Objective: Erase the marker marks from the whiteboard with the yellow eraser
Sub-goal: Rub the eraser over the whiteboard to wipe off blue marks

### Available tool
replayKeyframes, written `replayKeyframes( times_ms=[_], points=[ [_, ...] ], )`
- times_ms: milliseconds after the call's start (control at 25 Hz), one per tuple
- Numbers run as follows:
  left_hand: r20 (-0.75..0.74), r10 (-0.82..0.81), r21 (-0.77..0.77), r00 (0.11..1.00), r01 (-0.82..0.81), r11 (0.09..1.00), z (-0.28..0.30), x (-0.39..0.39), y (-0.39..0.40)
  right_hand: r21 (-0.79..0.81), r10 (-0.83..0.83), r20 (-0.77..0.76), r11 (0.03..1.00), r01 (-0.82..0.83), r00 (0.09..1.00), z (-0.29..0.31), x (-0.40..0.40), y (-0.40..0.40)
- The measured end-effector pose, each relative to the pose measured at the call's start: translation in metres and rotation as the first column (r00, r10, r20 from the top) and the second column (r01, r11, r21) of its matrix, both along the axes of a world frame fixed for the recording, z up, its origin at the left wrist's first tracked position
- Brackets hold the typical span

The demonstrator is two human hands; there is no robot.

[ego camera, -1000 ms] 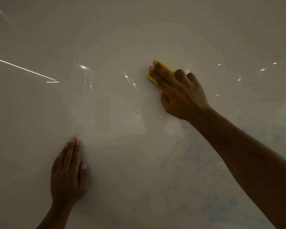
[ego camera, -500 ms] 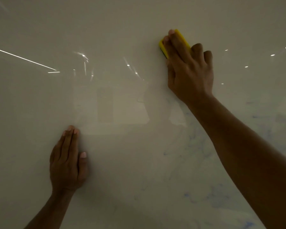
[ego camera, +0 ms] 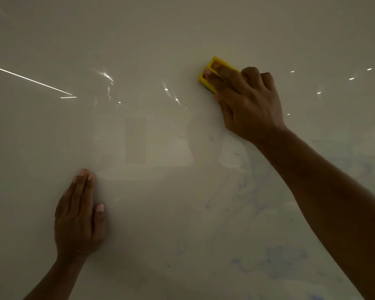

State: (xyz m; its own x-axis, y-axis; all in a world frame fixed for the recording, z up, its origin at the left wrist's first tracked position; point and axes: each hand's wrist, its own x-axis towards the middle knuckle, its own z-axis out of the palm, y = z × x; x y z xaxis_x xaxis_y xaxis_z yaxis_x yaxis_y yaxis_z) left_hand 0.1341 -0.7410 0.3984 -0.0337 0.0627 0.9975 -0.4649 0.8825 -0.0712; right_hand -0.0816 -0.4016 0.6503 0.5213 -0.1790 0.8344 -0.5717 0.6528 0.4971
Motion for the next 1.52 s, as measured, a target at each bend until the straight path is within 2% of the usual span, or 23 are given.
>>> replayKeyframes(
  times_ms=[160, 360, 440, 520, 760, 1040, 1360, 1400, 1520],
  points=[
    [0.008, -0.002, 0.012, 1.0, 0.002, 1.0, -0.001, 0.0, 0.001, -0.028, 0.03, 0.044, 0.999, -0.028, 0.999, -0.005, 0.001, -0.006],
    [0.021, -0.012, 0.033, 1.0, 0.012, 0.999, 0.0, 0.002, 0.002, 0.193, 0.038, -0.07, 0.981, -0.024, 0.997, -0.041, -0.004, 0.0],
    [0.024, -0.017, 0.051, 1.0, 0.016, 0.999, -0.001, 0.001, 0.005, 0.305, 0.026, -0.158, 0.952, 0.024, 0.987, -0.049, -0.008, 0.006],
    [0.026, -0.025, 0.053, 0.999, 0.024, 0.998, 0.0, 0.002, 0.006, 0.348, 0.017, -0.234, 0.935, 0.067, 0.972, -0.043, -0.015, 0.017],
    [0.031, -0.02, 0.061, 0.999, 0.018, 0.998, 0.001, 0.002, 0.005, 0.064, 0.057, -0.022, 0.996, -0.056, 0.998, -0.056, -0.015, 0.008],
    [0.044, -0.031, 0.062, 0.999, 0.028, 0.998, 0.0, 0.003, 0.005, 0.174, 0.057, -0.045, 0.984, -0.048, 0.997, -0.069, -0.014, 0.009],
    [0.055, -0.036, 0.081, 0.998, 0.031, 0.996, -0.001, 0.004, 0.001, 0.189, 0.073, -0.036, 0.98, -0.065, 0.997, -0.072, -0.015, 0.007],
    [0.053, -0.027, 0.081, 0.998, 0.023, 0.996, 0.0, 0.003, 0.002, 0.217, 0.071, -0.067, 0.975, -0.055, 0.995, -0.072, -0.013, 0.007],
    [0.059, -0.015, 0.093, 0.998, 0.01, 0.996, 0.002, 0.004, 0.006, 0.402, 0.025, -0.282, 0.911, 0.094, 0.959, -0.061, -0.013, 0.015]
  ],
)
